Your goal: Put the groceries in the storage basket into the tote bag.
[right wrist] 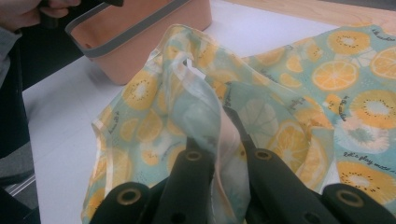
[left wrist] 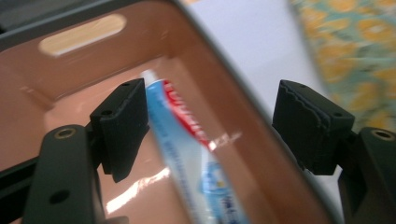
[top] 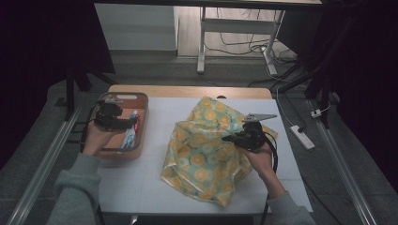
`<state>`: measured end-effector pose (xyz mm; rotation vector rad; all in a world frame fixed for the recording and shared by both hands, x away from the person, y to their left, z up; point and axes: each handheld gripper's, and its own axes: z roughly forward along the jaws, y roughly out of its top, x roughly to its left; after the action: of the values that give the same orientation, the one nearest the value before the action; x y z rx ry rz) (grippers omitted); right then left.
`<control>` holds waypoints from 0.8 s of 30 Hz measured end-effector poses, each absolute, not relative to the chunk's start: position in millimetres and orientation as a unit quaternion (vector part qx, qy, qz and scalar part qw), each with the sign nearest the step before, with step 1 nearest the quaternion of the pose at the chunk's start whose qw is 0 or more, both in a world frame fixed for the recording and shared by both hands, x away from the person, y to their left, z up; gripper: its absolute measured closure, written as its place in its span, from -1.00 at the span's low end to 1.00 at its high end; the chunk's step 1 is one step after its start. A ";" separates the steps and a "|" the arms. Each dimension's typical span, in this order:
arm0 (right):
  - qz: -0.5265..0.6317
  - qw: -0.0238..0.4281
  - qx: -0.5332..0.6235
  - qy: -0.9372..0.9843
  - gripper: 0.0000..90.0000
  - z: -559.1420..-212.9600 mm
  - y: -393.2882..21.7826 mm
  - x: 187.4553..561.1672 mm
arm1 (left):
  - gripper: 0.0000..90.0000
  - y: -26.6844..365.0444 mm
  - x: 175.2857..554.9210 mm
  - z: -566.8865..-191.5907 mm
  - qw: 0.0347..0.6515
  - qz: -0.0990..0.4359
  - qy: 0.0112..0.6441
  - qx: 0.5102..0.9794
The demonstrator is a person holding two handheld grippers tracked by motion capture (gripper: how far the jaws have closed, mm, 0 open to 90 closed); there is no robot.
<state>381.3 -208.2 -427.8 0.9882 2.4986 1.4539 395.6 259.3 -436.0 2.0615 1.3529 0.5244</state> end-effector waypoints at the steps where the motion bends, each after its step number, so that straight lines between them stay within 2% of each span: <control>1: 0.475 0.043 0.323 0.818 0.98 -427.8 -208.3 381.4 | -0.41 261.4 400.1 -436.6 0.295 0.198 0.519 0.778; 4: 0.475 0.044 0.323 0.817 0.98 -428.1 -208.6 381.8 | -0.41 267.7 413.4 -442.3 0.274 0.191 0.537 0.775; 10: 0.474 0.042 0.324 0.817 0.98 -429.2 -208.7 381.6 | -0.43 268.0 433.6 -463.8 0.255 0.133 0.555 0.781; 24: 0.470 0.039 0.327 0.819 0.98 -432.6 -208.6 382.9 | -0.49 254.4 459.0 -502.0 0.189 0.077 0.575 0.793</control>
<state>382.9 -208.6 -432.6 1.0020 2.5109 1.4404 459.0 254.4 -502.0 2.2289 1.6166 0.2155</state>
